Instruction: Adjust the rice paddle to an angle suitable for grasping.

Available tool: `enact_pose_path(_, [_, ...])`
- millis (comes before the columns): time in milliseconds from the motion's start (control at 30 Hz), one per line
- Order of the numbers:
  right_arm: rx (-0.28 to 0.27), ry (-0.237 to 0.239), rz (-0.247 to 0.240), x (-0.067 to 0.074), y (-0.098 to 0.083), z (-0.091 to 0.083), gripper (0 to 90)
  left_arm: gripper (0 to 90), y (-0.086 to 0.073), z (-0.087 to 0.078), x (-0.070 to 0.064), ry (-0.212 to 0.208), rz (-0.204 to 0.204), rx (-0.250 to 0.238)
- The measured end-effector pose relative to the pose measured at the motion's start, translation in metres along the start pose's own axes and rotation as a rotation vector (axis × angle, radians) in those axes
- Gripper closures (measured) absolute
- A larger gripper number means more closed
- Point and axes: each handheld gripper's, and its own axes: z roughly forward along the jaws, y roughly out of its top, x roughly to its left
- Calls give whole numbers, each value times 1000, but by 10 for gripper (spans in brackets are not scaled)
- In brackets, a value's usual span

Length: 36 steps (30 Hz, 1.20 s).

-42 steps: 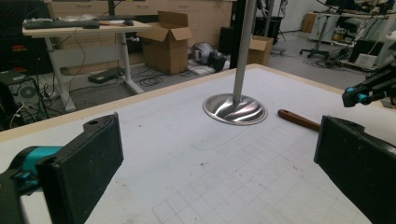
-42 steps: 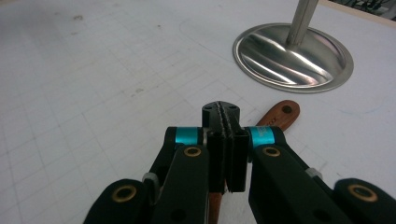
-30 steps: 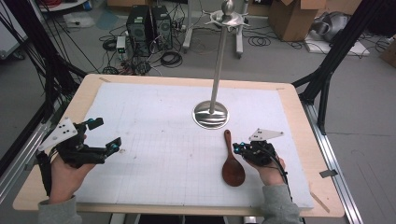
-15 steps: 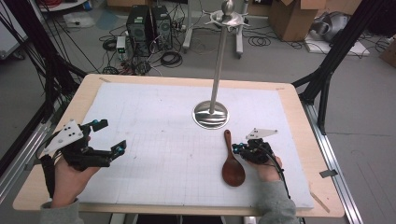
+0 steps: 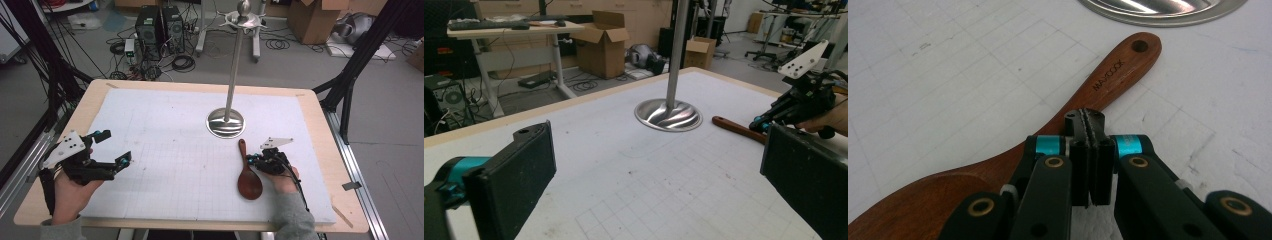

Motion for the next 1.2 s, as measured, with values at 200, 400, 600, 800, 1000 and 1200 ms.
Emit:
enact_pose_path(200, [-8,18,-10,2,2,4,896,17,-2,-2,1,6,-2,10])
enact_pose_path(400, [4,30,-20,5,5,7,896,17,-2,-5,0,12,10,11])
enact_pose_path(600, [11,43,-48,9,10,11,896,17,-4,-7,1,24,2,26])
enact_pose_path(800, [25,63,-71,15,13,14,896,17,-5,-9,2,28,6,30])
enact_pose_path(1000, [44,76,-101,21,18,18,896,18,-6,-11,2,42,0,37])
enact_pose_path(1200, [50,85,-125,25,22,22,896,17,-7,-11,5,62,-16,57])
